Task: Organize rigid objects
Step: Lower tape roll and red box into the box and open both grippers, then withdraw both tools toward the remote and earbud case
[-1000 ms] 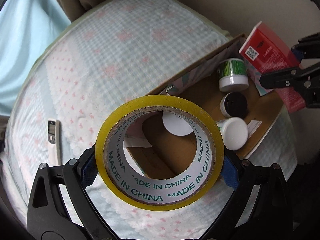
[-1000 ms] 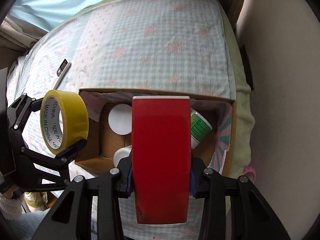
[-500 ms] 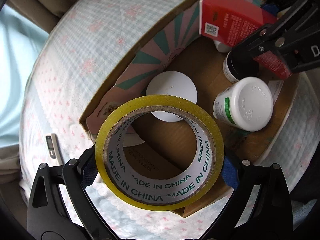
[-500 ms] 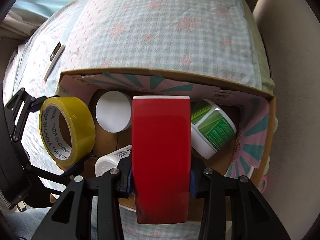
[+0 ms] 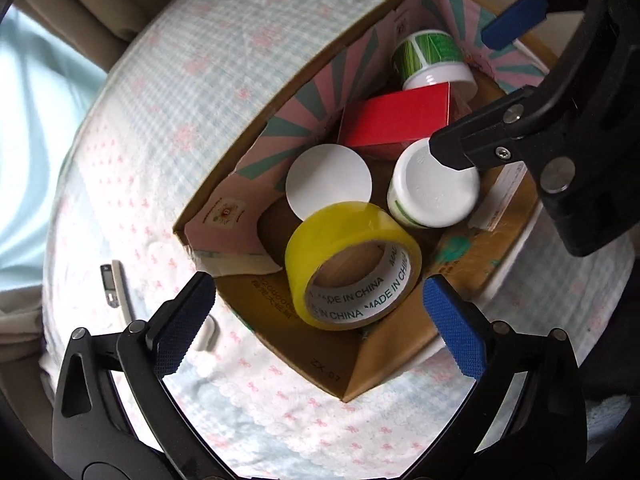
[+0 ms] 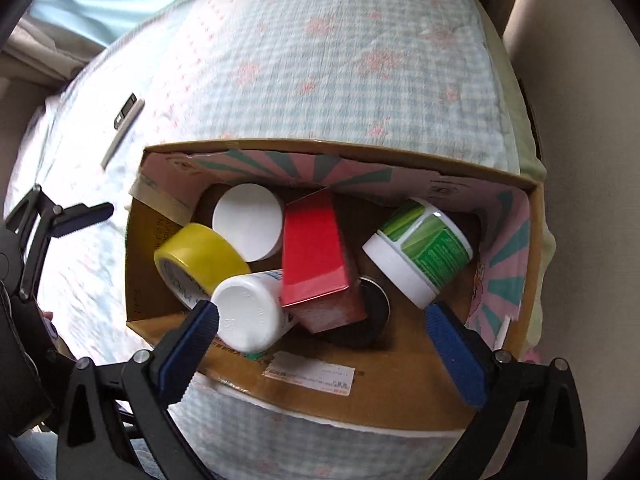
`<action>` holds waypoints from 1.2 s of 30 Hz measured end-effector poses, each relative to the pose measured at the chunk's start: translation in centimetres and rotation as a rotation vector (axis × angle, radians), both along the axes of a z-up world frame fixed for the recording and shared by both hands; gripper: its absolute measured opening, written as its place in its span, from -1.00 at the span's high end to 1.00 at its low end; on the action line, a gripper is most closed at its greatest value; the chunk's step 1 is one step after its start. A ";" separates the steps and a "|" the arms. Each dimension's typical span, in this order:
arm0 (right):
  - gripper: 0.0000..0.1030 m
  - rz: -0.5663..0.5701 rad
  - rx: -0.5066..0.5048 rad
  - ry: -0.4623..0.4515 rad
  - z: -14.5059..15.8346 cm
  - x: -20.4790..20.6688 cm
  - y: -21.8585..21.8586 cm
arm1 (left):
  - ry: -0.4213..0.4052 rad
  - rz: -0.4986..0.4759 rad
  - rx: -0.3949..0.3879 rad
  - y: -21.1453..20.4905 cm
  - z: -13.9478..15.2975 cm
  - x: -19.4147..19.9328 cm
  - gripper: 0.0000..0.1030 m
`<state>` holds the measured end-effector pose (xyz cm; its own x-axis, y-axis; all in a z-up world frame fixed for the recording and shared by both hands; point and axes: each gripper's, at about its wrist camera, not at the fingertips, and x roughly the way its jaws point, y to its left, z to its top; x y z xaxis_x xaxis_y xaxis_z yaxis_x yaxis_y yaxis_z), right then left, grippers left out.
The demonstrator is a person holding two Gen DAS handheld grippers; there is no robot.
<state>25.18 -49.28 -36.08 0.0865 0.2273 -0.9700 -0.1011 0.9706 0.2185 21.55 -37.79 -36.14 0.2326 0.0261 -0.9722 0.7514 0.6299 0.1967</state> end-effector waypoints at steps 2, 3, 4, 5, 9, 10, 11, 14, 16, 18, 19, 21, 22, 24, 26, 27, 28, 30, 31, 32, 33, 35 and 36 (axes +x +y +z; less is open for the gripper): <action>-1.00 -0.013 -0.002 -0.013 0.5 -0.3 -0.1 | 0.004 0.026 -0.009 0.2 0.6 0.1 -1.00; -1.00 -0.019 -0.002 -0.019 0.8 -0.4 -0.2 | 0.003 0.039 -0.018 0.3 1.0 0.0 -1.00; -1.00 -0.024 0.002 -0.025 1.2 -0.5 -0.3 | 0.001 0.049 -0.029 0.6 1.5 -0.2 -1.00; -1.00 -0.030 0.009 -0.036 1.6 -0.8 -0.4 | -0.002 0.057 -0.037 0.7 2.0 -0.4 -1.00; -1.00 -0.040 -0.001 -0.084 3.0 -1.2 -0.8 | -0.011 0.071 -0.044 0.3 3.3 -1.4 -1.00; -1.00 -0.040 -0.015 -0.079 3.1 -1.2 -0.8 | -0.011 0.077 -0.048 0.3 3.6 -1.7 -1.00; -1.00 -0.041 -0.023 -0.074 3.3 -1.3 -0.8 | -0.007 0.086 -0.058 0.2 3.9 -1.8 -1.00; -1.00 -0.054 -0.016 -0.083 3.9 -1.5 -1.3 | -0.005 0.121 -0.096 0.5 5.2 -2.0 -1.00; -1.00 -0.065 -0.018 -0.088 4.4 -1.6 -1.5 | -0.014 0.143 -0.104 0.9 5.9 -2.1 -1.00; -1.00 -0.072 -0.030 -0.060 4.5 -1.7 -1.6 | -0.032 0.159 -0.101 1.3 6.6 -2.5 -1.00; -1.00 -0.076 -0.036 -0.038 4.5 -1.8 -1.6 | -0.042 0.159 -0.105 1.6 7.1 -2.8 -1.00; -1.00 -0.082 -0.042 -0.031 4.9 -2.1 -1.6 | -0.058 0.157 -0.122 2.4 8.1 -3.3 -1.00; -1.00 -0.086 -0.047 -0.037 5.2 -2.2 -1.6 | -0.066 0.158 -0.128 2.9 8.5 -3.5 -1.00; -1.00 -0.099 -0.061 -0.043 6.0 -2.5 -1.3 | -0.076 0.169 -0.143 4.1 9.5 -4.1 -1.00; -1.00 -0.110 -0.063 -0.055 6.9 -2.7 -0.9 | -0.093 0.191 -0.162 5.6 10.5 -4.6 -1.00; -1.00 -0.114 -0.062 -0.059 7.4 -2.8 -0.5 | -0.101 0.205 -0.174 6.6 11.1 -4.8 -1.00; -1.00 -0.115 -0.064 -0.060 7.9 -2.8 0.0 | -0.110 0.221 -0.185 7.6 11.6 -5.0 -1.00; -1.00 -0.114 -0.080 -0.073 8.9 -2.9 1.1 | -0.119 0.258 -0.208 9.8 12.7 -5.2 -1.00; -1.00 -0.113 -0.091 -0.080 9.4 -3.0 1.7 | -0.124 0.278 -0.224 10.9 13.2 -5.1 -1.00; -1.00 -0.108 -0.097 -0.086 10.0 -3.1 2.6 | -0.133 0.299 -0.241 12.2 13.8 -5.1 -1.00; -1.00 -0.102 -0.102 -0.099 10.7 -3.3 3.5 | -0.145 0.317 -0.260 13.5 14.5 -5.0 -1.00; -1.00 -0.091 -0.119 -0.138 12.2 -3.6 5.6 | -0.170 0.346 -0.290 16.0 15.6 -4.8 -1.00; -1.00 -0.089 -0.127 -0.155 12.8 -3.8 6.7 | -0.184 0.360 -0.296 17.3 16.0 -4.6 -1.00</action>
<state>21.33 -42.56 -23.28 0.2507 0.0886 -0.9640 -0.0368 0.9960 0.0820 16.96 -20.44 -20.10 0.4279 -0.1347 -0.8937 0.4459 0.8916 0.0791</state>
